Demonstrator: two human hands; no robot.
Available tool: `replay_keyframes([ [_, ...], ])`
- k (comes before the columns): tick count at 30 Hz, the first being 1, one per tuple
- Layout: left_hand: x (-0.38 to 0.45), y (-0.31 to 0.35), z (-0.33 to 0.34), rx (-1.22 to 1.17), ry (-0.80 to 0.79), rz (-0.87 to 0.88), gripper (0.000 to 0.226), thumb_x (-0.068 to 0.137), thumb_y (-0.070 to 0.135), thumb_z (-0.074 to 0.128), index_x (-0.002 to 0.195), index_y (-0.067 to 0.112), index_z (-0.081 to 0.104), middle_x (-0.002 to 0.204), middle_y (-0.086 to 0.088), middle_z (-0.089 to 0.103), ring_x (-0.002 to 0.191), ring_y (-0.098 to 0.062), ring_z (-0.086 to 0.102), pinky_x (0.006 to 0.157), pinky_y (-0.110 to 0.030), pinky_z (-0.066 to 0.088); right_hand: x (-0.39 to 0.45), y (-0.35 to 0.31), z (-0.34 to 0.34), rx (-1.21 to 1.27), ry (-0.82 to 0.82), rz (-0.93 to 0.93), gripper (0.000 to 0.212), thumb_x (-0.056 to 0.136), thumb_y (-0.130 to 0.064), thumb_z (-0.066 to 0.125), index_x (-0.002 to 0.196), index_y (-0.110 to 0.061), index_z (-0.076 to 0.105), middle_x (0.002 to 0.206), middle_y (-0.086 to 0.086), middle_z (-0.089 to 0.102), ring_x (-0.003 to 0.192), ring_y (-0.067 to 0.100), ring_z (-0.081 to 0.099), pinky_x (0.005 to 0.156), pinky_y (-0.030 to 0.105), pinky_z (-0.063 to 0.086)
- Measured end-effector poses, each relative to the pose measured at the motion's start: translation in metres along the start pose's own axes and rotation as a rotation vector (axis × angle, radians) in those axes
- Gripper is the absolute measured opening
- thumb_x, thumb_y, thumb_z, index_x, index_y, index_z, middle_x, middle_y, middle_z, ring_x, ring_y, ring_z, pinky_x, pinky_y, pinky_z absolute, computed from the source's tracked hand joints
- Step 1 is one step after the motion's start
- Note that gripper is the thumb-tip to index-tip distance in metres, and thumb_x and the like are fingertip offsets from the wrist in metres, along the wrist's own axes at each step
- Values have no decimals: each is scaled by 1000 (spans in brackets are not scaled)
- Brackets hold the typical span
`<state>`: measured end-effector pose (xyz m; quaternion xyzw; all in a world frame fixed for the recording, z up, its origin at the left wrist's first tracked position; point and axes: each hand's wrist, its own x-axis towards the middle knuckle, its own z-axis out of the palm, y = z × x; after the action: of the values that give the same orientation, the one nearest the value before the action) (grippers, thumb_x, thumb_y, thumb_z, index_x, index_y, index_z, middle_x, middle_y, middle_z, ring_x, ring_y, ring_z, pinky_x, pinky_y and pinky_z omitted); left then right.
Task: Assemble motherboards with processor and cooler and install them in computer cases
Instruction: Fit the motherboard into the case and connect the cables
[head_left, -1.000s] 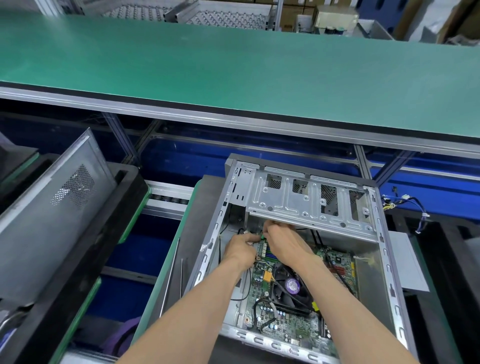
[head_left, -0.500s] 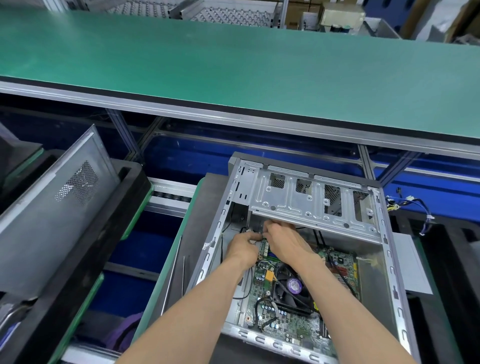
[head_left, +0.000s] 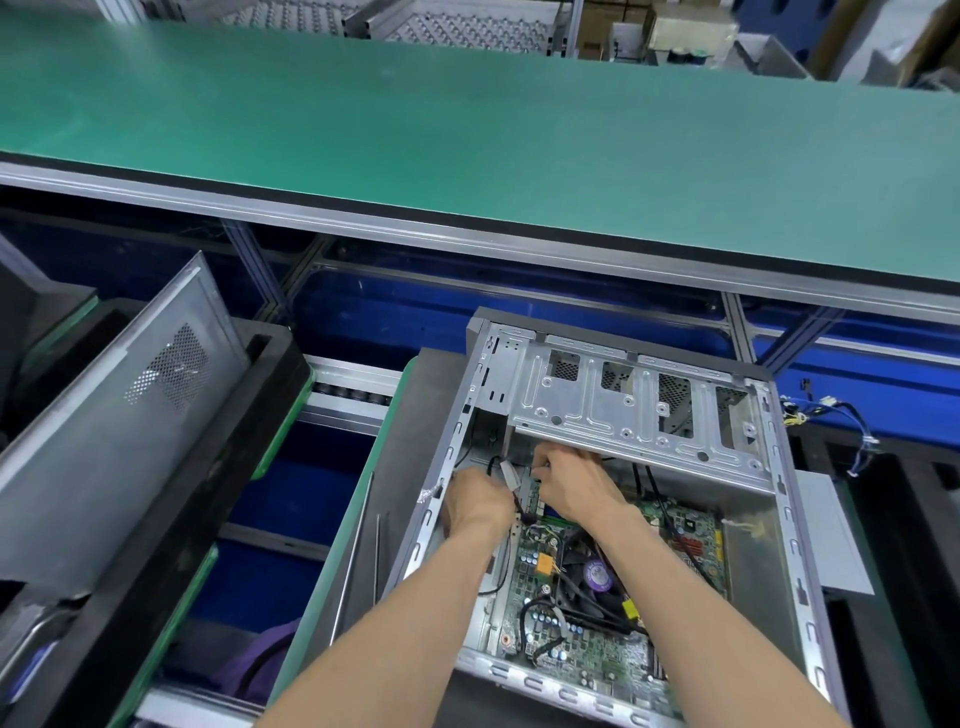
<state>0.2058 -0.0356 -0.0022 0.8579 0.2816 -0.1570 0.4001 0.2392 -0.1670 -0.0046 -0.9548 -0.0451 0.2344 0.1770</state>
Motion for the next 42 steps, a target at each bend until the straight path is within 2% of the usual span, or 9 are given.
replay_keyframes([
  [5,-6,1,-4,128,-6,9,15,99,18,52,99,13,66,95,-5,60,77,-23,50,72,-26,42,-2,1,0,49,17,49,19,97,-12,51,105,-29,48,124,7,61,109,29,59,93,37,50],
  [9,-7,0,-3,213,-1,24,13,96,17,54,97,12,65,84,-2,50,75,-23,49,70,-27,44,-3,0,0,70,41,62,16,98,-17,52,104,-31,48,121,8,61,110,27,58,92,37,50],
  [14,-10,-1,0,261,-56,25,16,92,17,58,103,7,66,102,-8,62,94,-29,62,76,-30,50,-7,4,1,82,58,66,13,100,-24,52,111,-32,54,115,3,65,103,24,63,91,37,52],
  [22,-4,-4,3,153,-48,-75,24,92,28,64,81,15,47,73,3,40,61,-14,41,64,-28,40,-4,5,2,92,45,92,16,101,-30,50,114,-31,58,108,2,68,98,25,63,87,33,51],
  [27,-3,-4,4,177,-78,-53,18,92,25,66,99,13,54,112,-11,61,95,-30,59,77,-31,48,-6,4,3,54,85,74,20,104,-35,49,120,-31,60,114,2,69,91,21,60,80,30,45],
  [33,-12,2,1,259,-47,187,6,83,11,63,87,14,62,78,2,59,78,-19,56,67,-26,45,-31,13,-3,78,166,-21,39,105,-31,50,143,-25,55,123,11,71,114,30,64,93,37,50],
  [36,-16,2,3,233,-163,254,20,80,2,59,84,18,71,90,0,70,82,-15,61,71,-22,49,-47,25,-5,92,202,23,42,103,-22,53,145,-17,54,129,16,66,124,34,57,103,38,47],
  [39,-14,-2,5,285,-184,276,28,89,-4,60,90,18,77,104,-3,71,82,-12,59,78,-17,48,-63,39,-8,75,248,106,39,103,-25,53,138,-6,56,122,17,66,117,34,57,96,38,47],
  [42,-13,-4,5,278,-153,283,20,92,-1,63,96,15,75,105,-5,69,74,-8,57,67,-13,47,-77,46,-11,68,273,217,43,103,-31,54,135,-2,53,130,17,58,126,34,50,102,41,42],
])
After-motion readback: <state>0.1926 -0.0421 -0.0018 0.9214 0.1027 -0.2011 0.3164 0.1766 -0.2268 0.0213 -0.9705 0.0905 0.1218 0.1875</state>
